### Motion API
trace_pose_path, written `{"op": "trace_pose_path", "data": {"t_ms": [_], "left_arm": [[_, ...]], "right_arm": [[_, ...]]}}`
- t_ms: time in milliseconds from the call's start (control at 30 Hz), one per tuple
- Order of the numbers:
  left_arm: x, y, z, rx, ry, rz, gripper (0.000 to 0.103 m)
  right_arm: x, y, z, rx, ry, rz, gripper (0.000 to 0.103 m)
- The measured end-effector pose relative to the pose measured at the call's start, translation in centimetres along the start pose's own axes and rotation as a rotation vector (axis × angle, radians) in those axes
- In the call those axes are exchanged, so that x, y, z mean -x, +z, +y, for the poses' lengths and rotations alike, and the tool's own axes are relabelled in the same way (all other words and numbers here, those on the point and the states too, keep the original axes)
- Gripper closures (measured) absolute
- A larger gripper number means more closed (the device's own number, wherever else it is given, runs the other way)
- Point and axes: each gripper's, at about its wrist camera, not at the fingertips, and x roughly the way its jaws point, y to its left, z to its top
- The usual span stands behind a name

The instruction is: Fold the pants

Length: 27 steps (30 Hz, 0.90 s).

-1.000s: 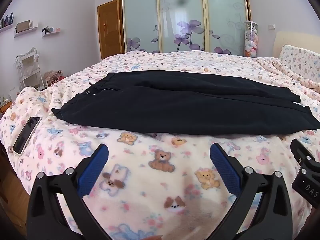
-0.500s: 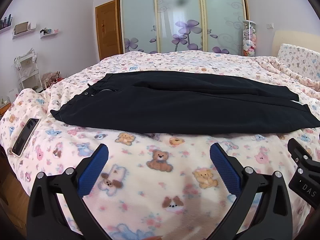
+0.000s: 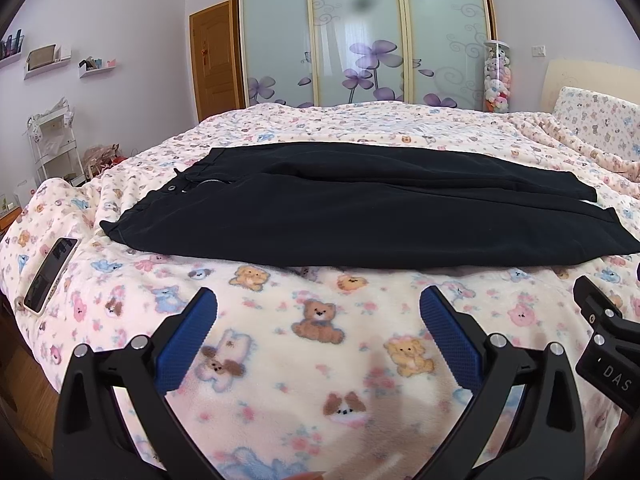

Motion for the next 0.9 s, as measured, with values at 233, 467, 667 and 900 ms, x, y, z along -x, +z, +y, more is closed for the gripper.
{"op": "trace_pose_path", "data": {"t_ms": [233,467,667,900], "left_arm": [[0.00,0.00,0.04,0.001,0.001,0.001,0.002],[-0.12,-0.01,0.24,0.000,0.000,0.000,0.002],[-0.13,-0.02,0.22,-0.001,-0.001,0.001,0.002],[-0.14,-0.02,0.25,-0.001,-0.001,0.001,0.002]], "right_arm": [[-0.04,-0.05,-0.07,-0.001,0.000,0.001,0.001],[-0.13,-0.09,-0.03,-0.001,0.000,0.003,0.001],[-0.13,-0.04,-0.02,-0.001,0.000,0.004,0.001],[-0.12,-0.01,-0.02,-0.002,0.000,0.004,0.001]]}}
